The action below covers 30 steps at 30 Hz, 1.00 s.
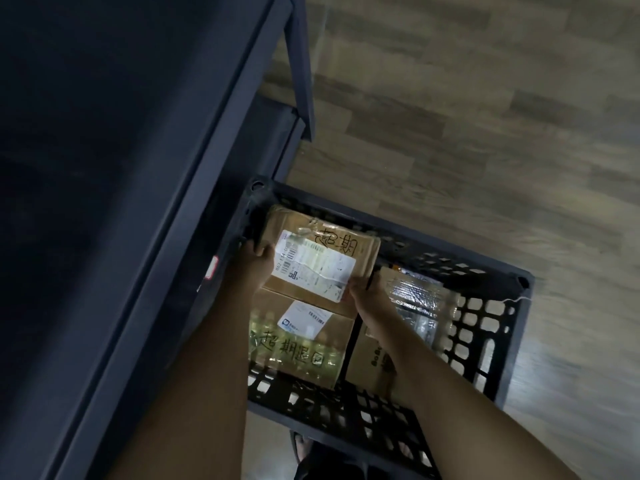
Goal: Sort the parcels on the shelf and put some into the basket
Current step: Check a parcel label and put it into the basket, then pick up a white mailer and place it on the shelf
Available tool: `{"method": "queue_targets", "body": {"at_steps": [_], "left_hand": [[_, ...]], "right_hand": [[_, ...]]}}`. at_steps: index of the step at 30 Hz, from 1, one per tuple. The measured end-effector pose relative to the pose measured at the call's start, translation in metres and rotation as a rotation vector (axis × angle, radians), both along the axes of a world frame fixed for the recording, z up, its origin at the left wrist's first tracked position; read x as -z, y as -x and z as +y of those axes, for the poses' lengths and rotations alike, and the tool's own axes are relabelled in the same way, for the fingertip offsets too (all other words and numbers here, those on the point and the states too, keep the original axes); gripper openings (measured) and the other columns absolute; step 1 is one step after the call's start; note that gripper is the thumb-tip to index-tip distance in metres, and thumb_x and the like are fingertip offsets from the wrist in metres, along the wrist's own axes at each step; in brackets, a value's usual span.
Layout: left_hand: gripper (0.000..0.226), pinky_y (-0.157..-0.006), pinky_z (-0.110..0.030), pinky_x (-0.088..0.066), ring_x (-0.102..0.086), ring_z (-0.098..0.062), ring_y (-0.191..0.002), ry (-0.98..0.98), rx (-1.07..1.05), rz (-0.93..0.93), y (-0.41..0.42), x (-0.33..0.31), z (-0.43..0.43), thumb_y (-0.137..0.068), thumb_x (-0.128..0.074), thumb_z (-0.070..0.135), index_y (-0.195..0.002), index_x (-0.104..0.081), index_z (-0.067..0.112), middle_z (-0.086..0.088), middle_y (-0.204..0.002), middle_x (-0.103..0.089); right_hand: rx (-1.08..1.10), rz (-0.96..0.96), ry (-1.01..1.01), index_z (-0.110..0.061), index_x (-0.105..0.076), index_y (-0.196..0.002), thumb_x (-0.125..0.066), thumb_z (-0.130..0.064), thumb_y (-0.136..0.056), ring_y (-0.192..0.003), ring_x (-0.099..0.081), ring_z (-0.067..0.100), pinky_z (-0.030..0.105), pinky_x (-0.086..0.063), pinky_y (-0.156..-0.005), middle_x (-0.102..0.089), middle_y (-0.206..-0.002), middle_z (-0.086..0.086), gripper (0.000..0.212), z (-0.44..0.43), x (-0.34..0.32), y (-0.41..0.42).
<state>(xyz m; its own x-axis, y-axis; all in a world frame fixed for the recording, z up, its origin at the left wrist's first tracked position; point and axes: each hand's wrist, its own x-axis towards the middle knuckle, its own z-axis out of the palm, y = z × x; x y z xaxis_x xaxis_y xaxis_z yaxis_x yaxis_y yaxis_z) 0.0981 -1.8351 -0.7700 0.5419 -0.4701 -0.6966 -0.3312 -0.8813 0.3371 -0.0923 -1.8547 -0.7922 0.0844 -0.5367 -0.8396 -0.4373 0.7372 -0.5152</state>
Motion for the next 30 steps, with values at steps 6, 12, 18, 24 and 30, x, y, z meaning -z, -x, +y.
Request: {"method": "queue_targets", "body": {"at_steps": [6,12,18,24,30], "left_hand": [[0.046,-0.101,-0.043,-0.043,-0.054,-0.032,-0.119,0.027,0.151,-0.007,0.01,-0.081,0.018,-0.097,-0.041,0.045,-0.132,-0.051,0.018,-0.011,-0.132,-0.057],[0.041,-0.084,-0.032,-0.048,-0.06,-0.027,-0.11,-0.028,0.531,-0.214,0.038,-0.216,0.019,-0.097,-0.038,0.047,-0.121,-0.06,0.021,-0.007,-0.122,-0.064],[0.045,-0.086,-0.033,-0.043,-0.056,-0.029,-0.115,-0.041,0.564,-0.248,0.048,-0.397,0.02,-0.099,-0.031,0.042,-0.129,-0.056,0.019,-0.008,-0.13,-0.058],[0.04,-0.079,-0.033,-0.038,-0.055,-0.029,-0.115,0.002,0.442,-0.368,0.013,-0.557,0.059,-0.097,-0.033,0.034,-0.126,-0.055,0.016,-0.007,-0.13,-0.056],[0.039,-0.093,-0.037,-0.044,-0.054,-0.029,-0.114,0.056,0.262,-0.512,-0.046,-0.646,0.121,-0.096,-0.034,0.03,-0.122,-0.058,0.013,-0.006,-0.127,-0.059]], "right_hand": [[-0.319,0.208,0.246,-0.013,-0.021,-0.15,-0.039,-0.036,-0.099,-0.137,-0.036,0.032,0.045,-0.035,-0.108,-0.027,-0.155,0.013,0.059,-0.001,-0.096,0.003],[-0.851,0.364,0.264,-0.009,-0.06,-0.1,-0.039,-0.025,-0.094,-0.102,-0.061,0.03,0.033,-0.05,-0.081,-0.064,-0.112,0.014,0.027,-0.015,-0.239,-0.007],[-1.145,0.361,0.29,-0.008,-0.053,-0.071,-0.044,-0.021,-0.091,-0.076,-0.06,0.026,0.032,-0.05,-0.073,-0.061,-0.081,0.012,0.026,-0.026,-0.421,-0.043],[-1.229,0.286,0.505,-0.01,-0.042,-0.071,-0.04,-0.022,-0.097,-0.058,-0.05,0.02,0.025,-0.036,-0.046,-0.054,-0.081,0.012,0.029,-0.006,-0.59,-0.092],[-1.214,0.134,0.733,-0.013,-0.045,-0.078,-0.042,-0.023,-0.093,-0.064,-0.057,0.018,0.022,-0.034,-0.046,-0.053,-0.085,0.004,0.017,0.017,-0.679,-0.127]]}}
